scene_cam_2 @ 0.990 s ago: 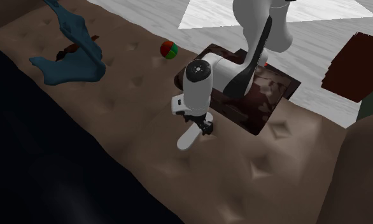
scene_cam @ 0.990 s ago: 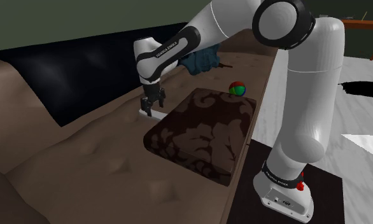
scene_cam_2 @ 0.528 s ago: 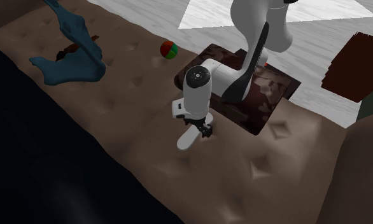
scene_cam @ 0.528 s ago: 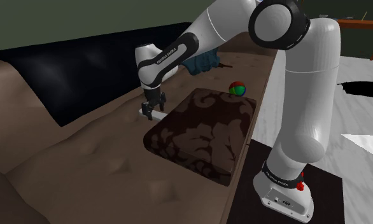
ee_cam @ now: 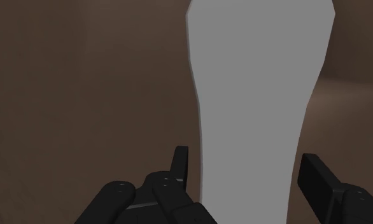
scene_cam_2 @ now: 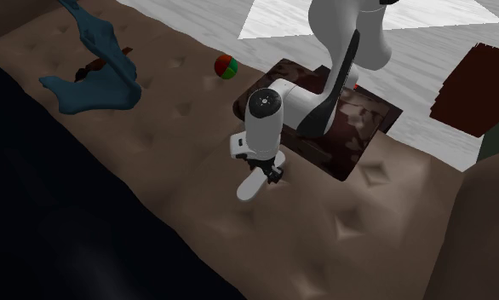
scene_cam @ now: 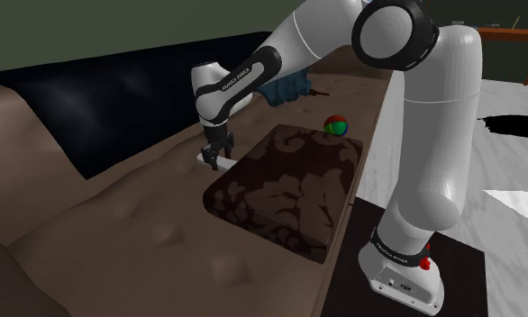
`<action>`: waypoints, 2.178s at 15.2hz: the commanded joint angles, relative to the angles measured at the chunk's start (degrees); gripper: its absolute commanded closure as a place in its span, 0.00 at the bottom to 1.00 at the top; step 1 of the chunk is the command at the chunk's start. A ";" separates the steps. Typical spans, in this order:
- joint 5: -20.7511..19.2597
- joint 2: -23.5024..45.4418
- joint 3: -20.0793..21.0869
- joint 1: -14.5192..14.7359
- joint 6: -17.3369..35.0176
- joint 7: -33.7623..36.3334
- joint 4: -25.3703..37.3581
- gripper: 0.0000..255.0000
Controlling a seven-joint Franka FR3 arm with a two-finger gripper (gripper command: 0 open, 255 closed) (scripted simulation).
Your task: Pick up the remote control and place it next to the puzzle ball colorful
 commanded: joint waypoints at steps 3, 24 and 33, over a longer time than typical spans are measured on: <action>0.00 -0.02 0.00 0.00 0.00 0.00 0.01 1.00; 1.02 -5.68 0.28 -0.18 -12.32 -0.80 6.72 1.00; 1.29 -7.21 0.34 -0.19 -18.82 -1.06 11.71 1.00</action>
